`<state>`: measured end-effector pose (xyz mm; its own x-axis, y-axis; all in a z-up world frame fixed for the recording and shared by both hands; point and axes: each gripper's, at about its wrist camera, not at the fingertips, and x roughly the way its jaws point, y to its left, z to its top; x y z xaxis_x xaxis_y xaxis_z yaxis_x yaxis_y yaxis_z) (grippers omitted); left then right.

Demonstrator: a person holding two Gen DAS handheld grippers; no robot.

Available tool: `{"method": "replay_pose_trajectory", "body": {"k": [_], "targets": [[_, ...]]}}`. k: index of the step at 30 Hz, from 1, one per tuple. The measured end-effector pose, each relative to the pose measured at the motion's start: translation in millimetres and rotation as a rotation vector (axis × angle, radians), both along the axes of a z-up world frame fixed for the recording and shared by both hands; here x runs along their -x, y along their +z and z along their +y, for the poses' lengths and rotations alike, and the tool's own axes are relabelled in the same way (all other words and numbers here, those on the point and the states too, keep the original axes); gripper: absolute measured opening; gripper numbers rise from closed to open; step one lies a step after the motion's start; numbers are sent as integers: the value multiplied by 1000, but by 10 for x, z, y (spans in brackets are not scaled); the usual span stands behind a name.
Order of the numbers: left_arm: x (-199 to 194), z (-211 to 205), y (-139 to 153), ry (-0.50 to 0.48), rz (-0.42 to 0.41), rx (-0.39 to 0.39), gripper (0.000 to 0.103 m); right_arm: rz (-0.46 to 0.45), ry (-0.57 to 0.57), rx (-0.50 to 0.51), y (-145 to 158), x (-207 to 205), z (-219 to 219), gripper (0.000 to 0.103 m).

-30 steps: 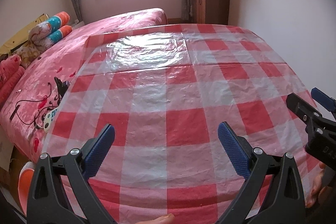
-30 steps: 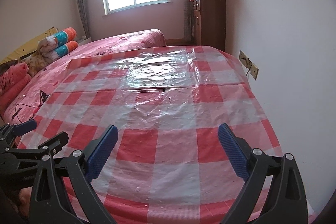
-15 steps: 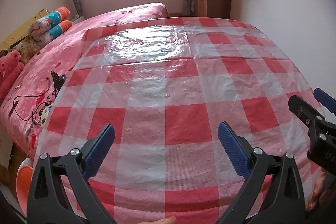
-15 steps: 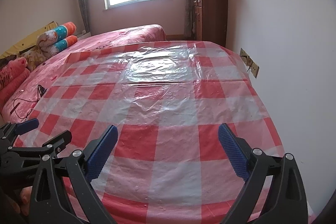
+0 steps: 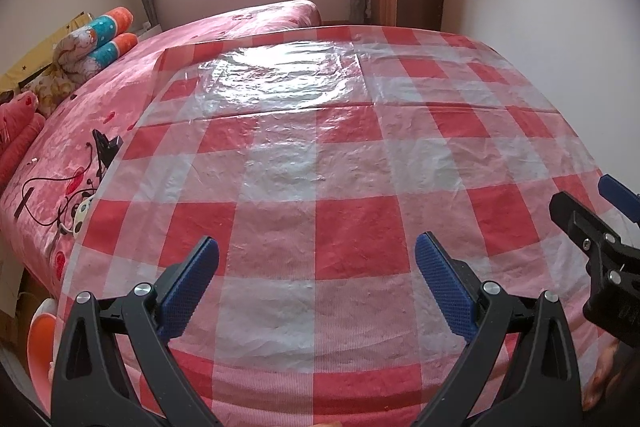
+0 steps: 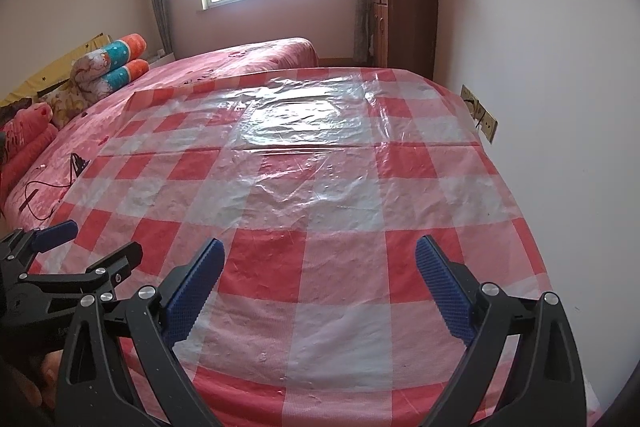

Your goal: Collect trash

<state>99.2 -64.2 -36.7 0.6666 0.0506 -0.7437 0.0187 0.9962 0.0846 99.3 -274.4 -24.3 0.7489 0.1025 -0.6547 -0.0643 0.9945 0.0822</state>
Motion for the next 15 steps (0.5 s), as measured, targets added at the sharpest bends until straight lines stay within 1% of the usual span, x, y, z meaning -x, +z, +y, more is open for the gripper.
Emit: {"method": "replay_pose_trajectory", "body": {"k": [9,15], "targets": [[-31,10,-46,3,5,3,99,23,9,3,-54,-41,38,95],[-115,12,-171,11,47,7,99,61,4,-3,-107,-99,31,95]]}}
